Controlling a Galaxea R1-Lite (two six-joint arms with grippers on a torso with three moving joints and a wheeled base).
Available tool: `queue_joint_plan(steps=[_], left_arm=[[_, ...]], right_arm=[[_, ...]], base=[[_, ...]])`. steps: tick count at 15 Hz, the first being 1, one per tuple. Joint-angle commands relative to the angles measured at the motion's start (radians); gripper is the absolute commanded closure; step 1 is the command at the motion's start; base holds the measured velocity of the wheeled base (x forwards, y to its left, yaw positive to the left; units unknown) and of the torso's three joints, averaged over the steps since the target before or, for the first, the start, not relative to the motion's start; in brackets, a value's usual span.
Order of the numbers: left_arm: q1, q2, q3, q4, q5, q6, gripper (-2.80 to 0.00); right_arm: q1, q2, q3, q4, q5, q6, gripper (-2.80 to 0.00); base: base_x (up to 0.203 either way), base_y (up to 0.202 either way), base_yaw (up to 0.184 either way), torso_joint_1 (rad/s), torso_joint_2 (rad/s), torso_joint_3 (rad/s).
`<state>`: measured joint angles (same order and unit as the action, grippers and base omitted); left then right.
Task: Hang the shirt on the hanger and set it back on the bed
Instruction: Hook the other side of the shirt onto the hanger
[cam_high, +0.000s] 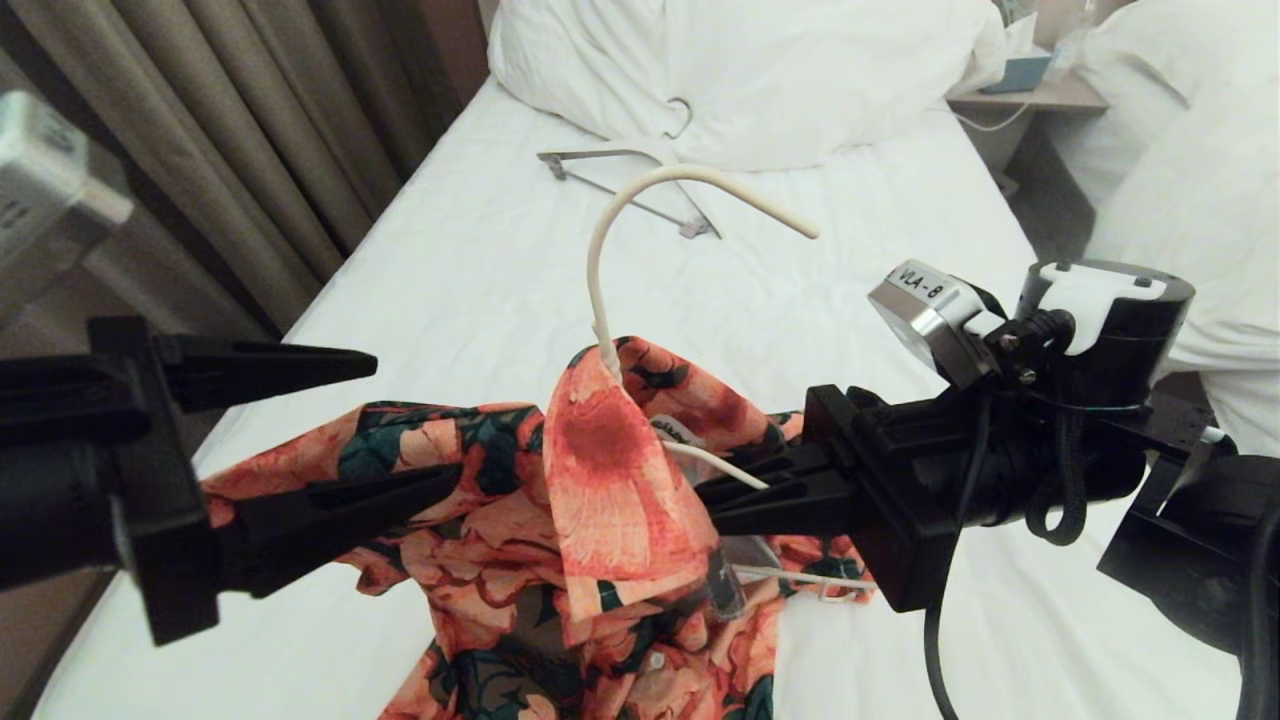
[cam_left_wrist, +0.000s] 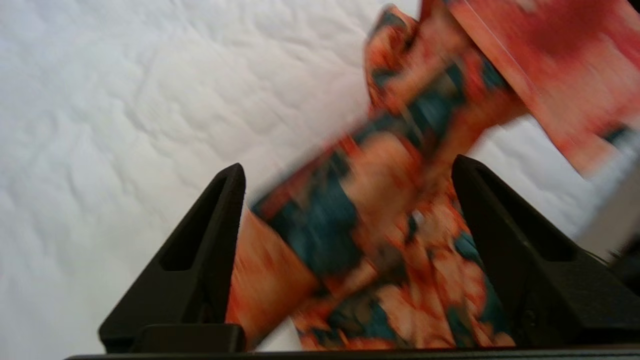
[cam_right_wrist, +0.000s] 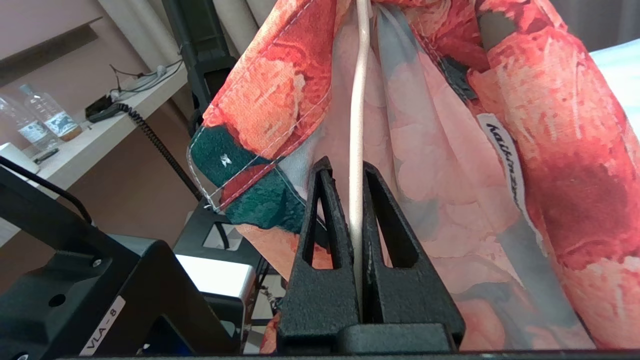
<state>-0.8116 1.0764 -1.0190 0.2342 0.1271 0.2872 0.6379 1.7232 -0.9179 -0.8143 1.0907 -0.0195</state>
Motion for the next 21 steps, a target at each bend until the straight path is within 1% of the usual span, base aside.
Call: queue_joint_plan(steps=[1,3,6,7,8,11,13,19,20,21], left_arm=[[0.011,0.055,0.009,-0.039,-0.019,0.011,-2.8],[0.008,0.064,0.018,-0.039,-0.051,0.012,-2.8],[-0.005,0.075,0.049,-0.036,-0.077,0.015,-2.8],[-0.012,0.075,0.054,-0.036,-0.084,0.029,-2.8],[-0.015,0.084,0.056,-0.037,-0.088,0.058,-2.8],[-0.015,0.128,0.041,-0.045,-0.117,0.065,-2.8],[-0.033,0.132,0.04,-0.052,-0.121,0.064,-2.8],[-0.035,0.145,0.023,-0.101,-0.136,0.064,-2.8],[-0.035,0.145,0.025,-0.102,-0.143,0.063,0.0],[-0.035,0.146,0.027,-0.102,-0.151,0.063,0.0]], right_arm=[[0.0,0.001,0.001,-0.005,0.007,0.0,0.0],[0.002,0.001,-0.001,-0.008,0.008,0.0,0.0],[0.002,-0.001,-0.003,-0.009,0.008,0.0,0.0],[0.002,-0.001,-0.003,-0.009,0.009,0.0,0.0],[0.003,-0.001,-0.003,-0.009,0.009,0.0,0.0],[0.008,-0.001,0.004,-0.009,0.011,-0.003,0.0],[0.008,-0.001,0.002,-0.009,0.011,-0.003,0.0],[0.011,0.003,0.005,-0.01,0.01,-0.005,0.0],[0.011,0.001,0.004,-0.01,0.009,-0.005,0.0],[0.011,0.001,0.004,-0.011,0.009,-0.005,0.0]], base=[[0.0,0.0,0.0,0.0,0.0,0.0],[0.0,0.0,0.0,0.0,0.0,0.0],[0.0,0.0,0.0,0.0,0.0,0.0],[0.0,0.0,0.0,0.0,0.0,0.0],[0.0,0.0,0.0,0.0,0.0,0.0],[0.0,0.0,0.0,0.0,0.0,0.0],[0.0,0.0,0.0,0.0,0.0,0.0],[0.0,0.0,0.0,0.0,0.0,0.0],[0.0,0.0,0.0,0.0,0.0,0.0],[0.0,0.0,0.0,0.0,0.0,0.0]])
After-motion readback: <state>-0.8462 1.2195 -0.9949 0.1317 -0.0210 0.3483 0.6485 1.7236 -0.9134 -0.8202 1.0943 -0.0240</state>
